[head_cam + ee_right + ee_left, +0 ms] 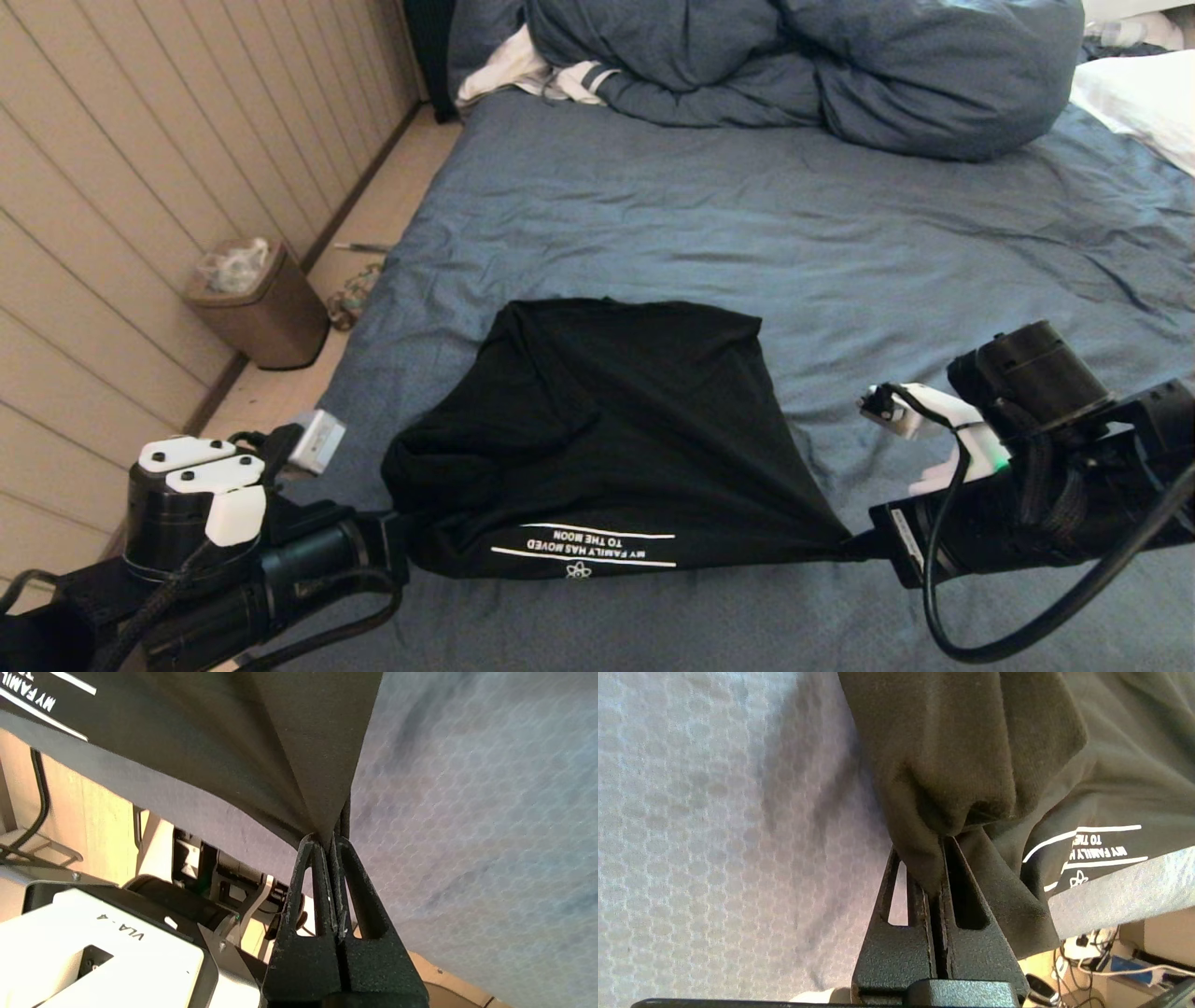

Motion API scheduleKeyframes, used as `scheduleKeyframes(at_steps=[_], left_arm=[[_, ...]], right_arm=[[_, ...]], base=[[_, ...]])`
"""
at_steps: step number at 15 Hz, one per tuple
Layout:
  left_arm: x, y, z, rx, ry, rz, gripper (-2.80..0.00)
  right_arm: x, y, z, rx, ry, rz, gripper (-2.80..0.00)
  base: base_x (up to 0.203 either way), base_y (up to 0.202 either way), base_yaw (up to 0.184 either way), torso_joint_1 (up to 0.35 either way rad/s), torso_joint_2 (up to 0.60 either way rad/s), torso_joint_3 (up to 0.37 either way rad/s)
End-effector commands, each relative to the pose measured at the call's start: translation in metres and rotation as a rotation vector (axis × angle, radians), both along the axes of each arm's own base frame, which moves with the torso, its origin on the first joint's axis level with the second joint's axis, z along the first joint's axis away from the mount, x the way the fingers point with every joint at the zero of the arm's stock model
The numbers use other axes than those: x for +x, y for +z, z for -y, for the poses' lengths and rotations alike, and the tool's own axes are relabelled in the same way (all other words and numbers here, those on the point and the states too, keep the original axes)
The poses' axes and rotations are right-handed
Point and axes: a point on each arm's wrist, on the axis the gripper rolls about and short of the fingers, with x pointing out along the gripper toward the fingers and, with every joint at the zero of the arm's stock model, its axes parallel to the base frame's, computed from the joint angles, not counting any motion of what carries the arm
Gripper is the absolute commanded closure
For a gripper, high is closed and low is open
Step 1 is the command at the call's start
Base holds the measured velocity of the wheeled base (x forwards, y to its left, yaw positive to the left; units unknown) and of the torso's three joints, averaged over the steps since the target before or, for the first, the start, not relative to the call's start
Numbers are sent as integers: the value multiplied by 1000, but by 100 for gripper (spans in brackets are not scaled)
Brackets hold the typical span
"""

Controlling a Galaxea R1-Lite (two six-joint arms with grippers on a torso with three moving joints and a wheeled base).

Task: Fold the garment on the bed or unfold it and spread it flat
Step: Unford the black T-shirt

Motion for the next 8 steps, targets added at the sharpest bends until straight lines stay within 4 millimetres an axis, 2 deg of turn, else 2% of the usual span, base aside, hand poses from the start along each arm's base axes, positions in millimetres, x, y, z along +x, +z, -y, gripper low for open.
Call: scheduleKeyframes(at_steps=[1,2,3,4,5,8], left_arm=[[-3,-2,0,-1,-6,-1,0],[-3,-2,0,1,-8,5,0],[-3,-4,-1,8,-9,4,0],[-4,-3,-1,8,-5,7,0],[-5,-4,-2,15,0,7,-280],[-9,-3,-4,21,-3,29,-280]], right_arm=[[-2,-2,0,-2,1,-11,0],[-2,-4,0,-5,0,-16,0],[-2,-5,1,-7,-1,-21,-280],[-2,-6,1,-7,0,-23,-280],[-4,-7,2,-10,-1,-29,-280],[-4,-6,2,0,12,-26,-280]], base=[[0,0,0,0,0,0],[0,0,0,0,0,0],[0,0,0,0,0,0],[0,0,0,0,0,0],[0,0,0,0,0,0],[0,0,0,0,0,0]])
